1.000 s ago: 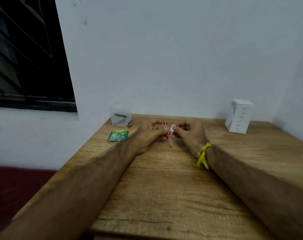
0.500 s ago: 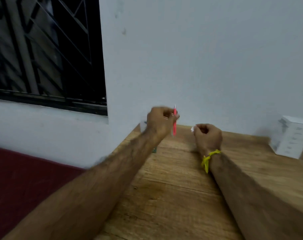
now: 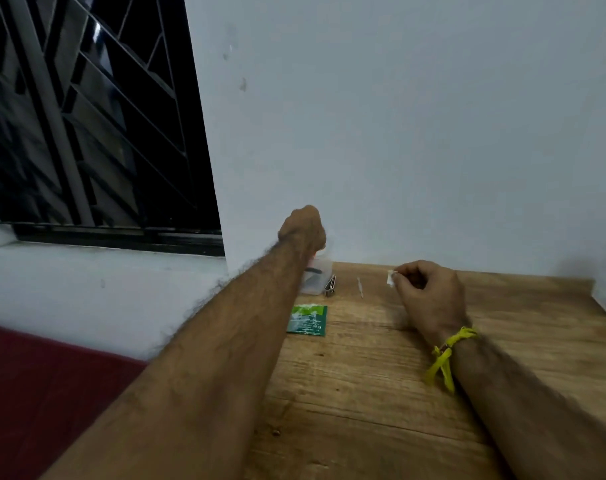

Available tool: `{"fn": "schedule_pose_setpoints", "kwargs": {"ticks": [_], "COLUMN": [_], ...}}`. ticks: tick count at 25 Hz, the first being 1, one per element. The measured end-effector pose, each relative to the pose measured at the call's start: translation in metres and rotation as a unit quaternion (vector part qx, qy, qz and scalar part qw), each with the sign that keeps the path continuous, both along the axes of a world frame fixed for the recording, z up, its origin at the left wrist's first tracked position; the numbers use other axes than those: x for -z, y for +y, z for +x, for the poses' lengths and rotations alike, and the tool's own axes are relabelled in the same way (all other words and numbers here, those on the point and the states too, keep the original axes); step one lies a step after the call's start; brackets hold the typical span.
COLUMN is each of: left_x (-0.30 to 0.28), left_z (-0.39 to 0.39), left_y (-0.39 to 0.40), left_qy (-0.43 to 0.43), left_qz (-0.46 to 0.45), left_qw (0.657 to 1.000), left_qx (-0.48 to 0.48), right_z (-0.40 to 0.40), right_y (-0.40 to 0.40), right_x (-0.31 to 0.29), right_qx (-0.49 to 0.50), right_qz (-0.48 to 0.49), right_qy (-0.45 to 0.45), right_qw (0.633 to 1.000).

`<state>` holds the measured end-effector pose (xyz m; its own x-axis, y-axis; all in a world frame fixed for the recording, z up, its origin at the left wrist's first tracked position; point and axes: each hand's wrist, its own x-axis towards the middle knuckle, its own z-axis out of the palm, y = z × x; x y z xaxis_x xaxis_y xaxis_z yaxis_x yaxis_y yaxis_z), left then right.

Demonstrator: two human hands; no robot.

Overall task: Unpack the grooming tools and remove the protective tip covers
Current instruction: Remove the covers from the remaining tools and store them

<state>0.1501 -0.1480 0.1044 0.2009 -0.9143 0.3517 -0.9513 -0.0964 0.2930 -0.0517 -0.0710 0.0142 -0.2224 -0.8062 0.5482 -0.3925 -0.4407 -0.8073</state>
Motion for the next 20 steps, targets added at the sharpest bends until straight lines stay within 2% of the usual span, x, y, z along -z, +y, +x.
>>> {"fn": "schedule_pose_setpoints", "kwargs": {"ticks": [4, 6, 10, 14, 16, 19, 20], "left_x": [-0.007, -0.012, -0.016, -0.004, 0.012, 0.028, 0.030], "left_z": [-0.002, 0.001, 0.007, -0.013, -0.028, -0.045, -0.048], "left_y": [-0.001, 0.002, 0.013, 0.036, 0.051, 0.061, 0.061], "left_qy": [-0.038, -0.035, -0.006, 0.000, -0.036, -0.162, -0.180], "left_qz": [0.077, 0.087, 0.043, -0.034, -0.056, -0.113, -0.112], "left_qw": [0.996, 0.996, 0.999, 0.997, 0.993, 0.977, 0.974], "left_qx": [0.000, -0.001, 0.014, 0.073, 0.093, 0.085, 0.075], "right_z": [0.000, -0.001, 0.000, -0.002, -0.002, -0.001, -0.001], "right_y": [-0.001, -0.002, 0.000, 0.000, 0.000, -0.001, -0.001], "right_x": [0.001, 0.001, 0.000, 0.000, 0.001, 0.001, 0.001], "right_qx": [-0.002, 0.002, 0.010, 0.010, 0.013, 0.020, 0.021], "right_qz": [0.000, -0.001, -0.003, 0.006, 0.010, 0.015, 0.016], "right_qy": [-0.009, -0.013, -0.015, -0.025, -0.023, -0.022, -0.022], "right_qw": [1.000, 1.000, 1.000, 1.000, 1.000, 0.999, 0.999]}}
